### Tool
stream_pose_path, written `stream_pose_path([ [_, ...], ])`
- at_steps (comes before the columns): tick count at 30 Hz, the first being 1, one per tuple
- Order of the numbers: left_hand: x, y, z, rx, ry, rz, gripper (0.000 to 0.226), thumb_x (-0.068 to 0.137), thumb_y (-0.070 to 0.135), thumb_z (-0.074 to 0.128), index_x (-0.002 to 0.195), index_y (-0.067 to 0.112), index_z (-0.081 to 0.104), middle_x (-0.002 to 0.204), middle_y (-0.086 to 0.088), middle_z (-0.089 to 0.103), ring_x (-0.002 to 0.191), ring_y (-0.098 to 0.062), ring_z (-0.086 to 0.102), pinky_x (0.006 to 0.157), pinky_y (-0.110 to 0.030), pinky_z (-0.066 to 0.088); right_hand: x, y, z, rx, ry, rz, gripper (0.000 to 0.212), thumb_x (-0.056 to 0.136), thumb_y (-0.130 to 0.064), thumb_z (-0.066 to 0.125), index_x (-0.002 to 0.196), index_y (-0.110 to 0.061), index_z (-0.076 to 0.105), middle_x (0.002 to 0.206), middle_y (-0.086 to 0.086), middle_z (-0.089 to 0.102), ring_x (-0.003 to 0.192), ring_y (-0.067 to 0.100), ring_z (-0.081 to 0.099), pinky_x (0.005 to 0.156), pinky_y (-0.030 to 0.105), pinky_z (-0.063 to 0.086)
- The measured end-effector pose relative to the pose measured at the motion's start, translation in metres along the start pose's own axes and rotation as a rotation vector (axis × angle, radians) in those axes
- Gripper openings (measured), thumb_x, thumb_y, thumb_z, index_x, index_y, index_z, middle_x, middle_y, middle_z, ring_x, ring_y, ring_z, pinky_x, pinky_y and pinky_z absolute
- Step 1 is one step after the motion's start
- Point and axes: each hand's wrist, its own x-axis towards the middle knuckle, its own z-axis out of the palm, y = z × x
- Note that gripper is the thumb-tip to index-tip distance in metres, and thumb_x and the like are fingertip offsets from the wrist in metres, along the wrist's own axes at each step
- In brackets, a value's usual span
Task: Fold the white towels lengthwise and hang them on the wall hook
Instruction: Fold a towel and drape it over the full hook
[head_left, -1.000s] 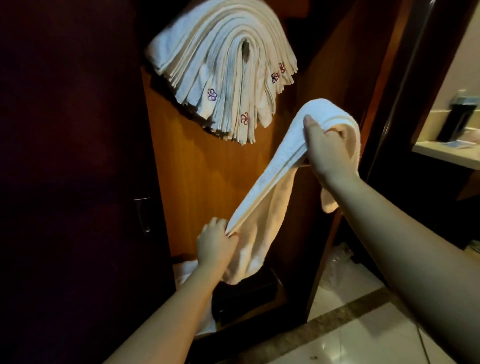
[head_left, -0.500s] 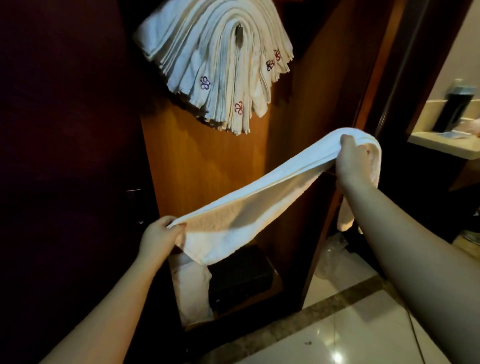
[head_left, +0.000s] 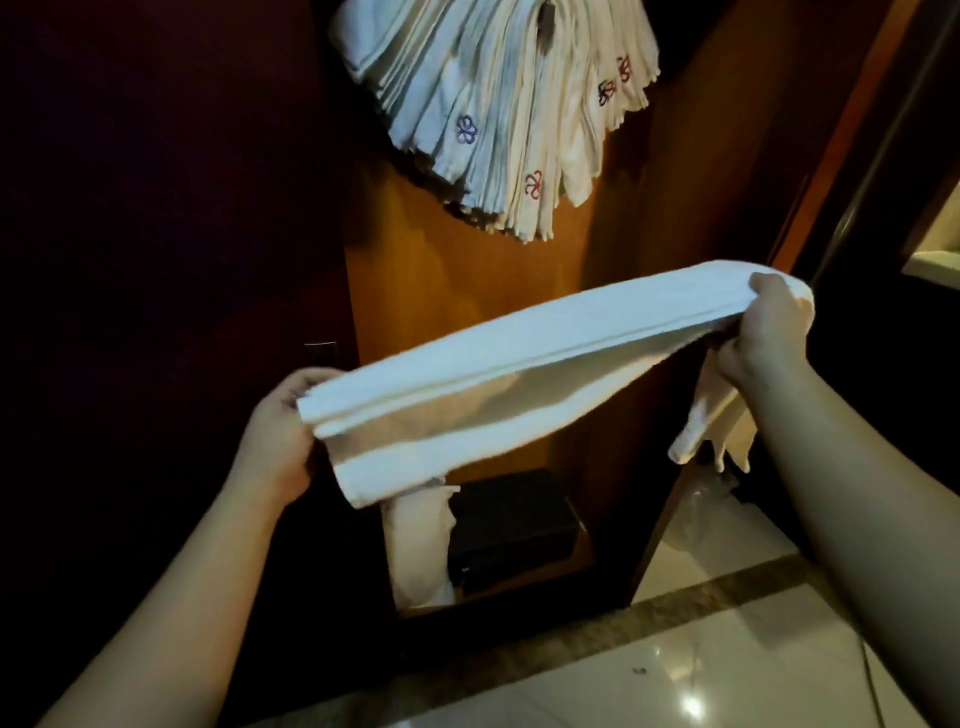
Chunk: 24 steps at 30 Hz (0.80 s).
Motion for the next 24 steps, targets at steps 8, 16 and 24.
stream_pose_path([
  [8, -0.004, 0.006, -0.005, 0.113, -0.161, -0.112, 0.029, 0.094, -0.006, 0.049, 0.101, 0.013, 0.069, 0.081, 0.003, 0.077, 0.074, -0.009, 0.073, 0.073, -0.029, 0.058, 0.009, 0.019, -0.003, 0.064, 0.021, 0.042, 0.025, 0.082, -0.023, 0.063, 0.105, -0.015, 0.058, 0.103, 0.006, 0.074, 0.092, 0.020, 0.074, 0.088, 0.040, 0.059],
  [16, 0.002, -0.003, -0.020, -0.334, -0.209, -0.036, 0.031, 0.069, 0.024, 0.074, 0.099, 0.018, 0.067, 0.096, 0.000, 0.074, 0.089, -0.015, 0.070, 0.071, -0.026, 0.059, 0.017, 0.022, -0.005, 0.081, 0.034, 0.083, 0.048, 0.075, -0.032, 0.065, 0.119, -0.014, 0.056, 0.113, 0.009, 0.070, 0.101, 0.026, 0.069, 0.098, 0.046, 0.051],
  [24, -0.001, -0.004, -0.012, 0.074, -0.118, -0.038, 0.041, 0.097, -0.005, 0.044, 0.101, 0.029, 0.065, 0.081, 0.012, 0.074, 0.070, -0.007, 0.069, 0.057, -0.027, 0.050, 0.006, 0.020, -0.008, 0.112, -0.002, 0.111, 0.044, 0.087, -0.033, 0.062, 0.126, -0.015, 0.050, 0.112, 0.008, 0.071, 0.102, 0.026, 0.069, 0.091, 0.043, 0.056],
])
